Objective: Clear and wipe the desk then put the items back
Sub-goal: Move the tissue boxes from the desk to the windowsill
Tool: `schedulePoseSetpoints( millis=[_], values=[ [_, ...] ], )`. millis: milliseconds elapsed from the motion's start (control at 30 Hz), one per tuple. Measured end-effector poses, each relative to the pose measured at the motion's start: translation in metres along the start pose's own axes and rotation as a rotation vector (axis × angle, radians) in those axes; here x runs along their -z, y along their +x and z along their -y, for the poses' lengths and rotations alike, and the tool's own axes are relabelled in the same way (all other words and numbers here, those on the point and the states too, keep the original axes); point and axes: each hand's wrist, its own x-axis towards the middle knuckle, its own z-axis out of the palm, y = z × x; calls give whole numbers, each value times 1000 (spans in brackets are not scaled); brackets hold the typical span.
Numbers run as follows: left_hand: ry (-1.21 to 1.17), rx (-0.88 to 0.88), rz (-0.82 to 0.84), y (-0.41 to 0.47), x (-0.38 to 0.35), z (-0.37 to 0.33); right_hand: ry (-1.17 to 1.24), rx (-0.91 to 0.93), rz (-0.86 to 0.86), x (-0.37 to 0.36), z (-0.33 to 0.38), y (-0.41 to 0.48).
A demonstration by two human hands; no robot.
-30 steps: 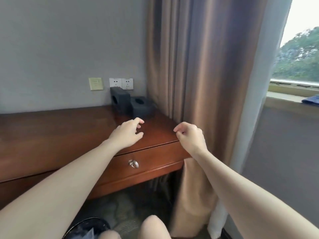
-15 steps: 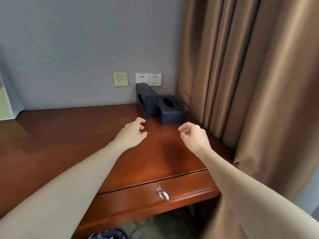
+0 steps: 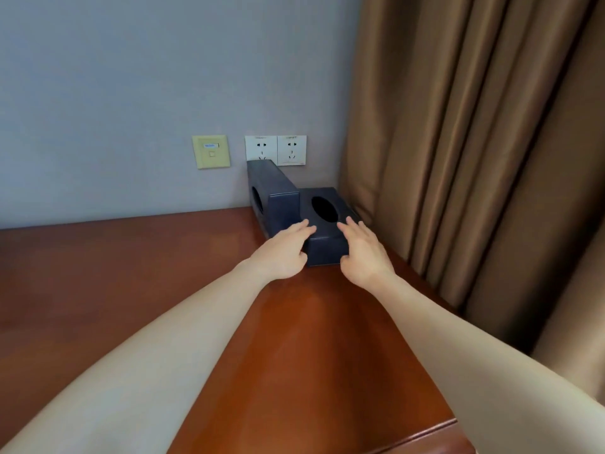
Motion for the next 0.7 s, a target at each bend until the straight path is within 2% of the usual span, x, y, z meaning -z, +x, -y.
schedulePoseSetpoints(
  millis=[100,200,400,500,600,700],
  values=[
    [2,-16,-26,3,-7,-1,-79,15,28,-7,-1,1],
    [-5,-39,-57,-2,-8,-6,-120,20,-34,-5,-6,-6],
    [-61,-165,-51,-20,-4,-36,27,-76,-291,12,-23,-42],
    [-84,-219,-13,-31,-3,-57,14,-124,-390,24,-29,-63],
    [-80,-273,33,-43,-3,-75,23,-197,-376,36,-37,-82],
    [-95,-309,96,-55,0,-92,173,-355,-341,45,-46,-102]
  ],
)
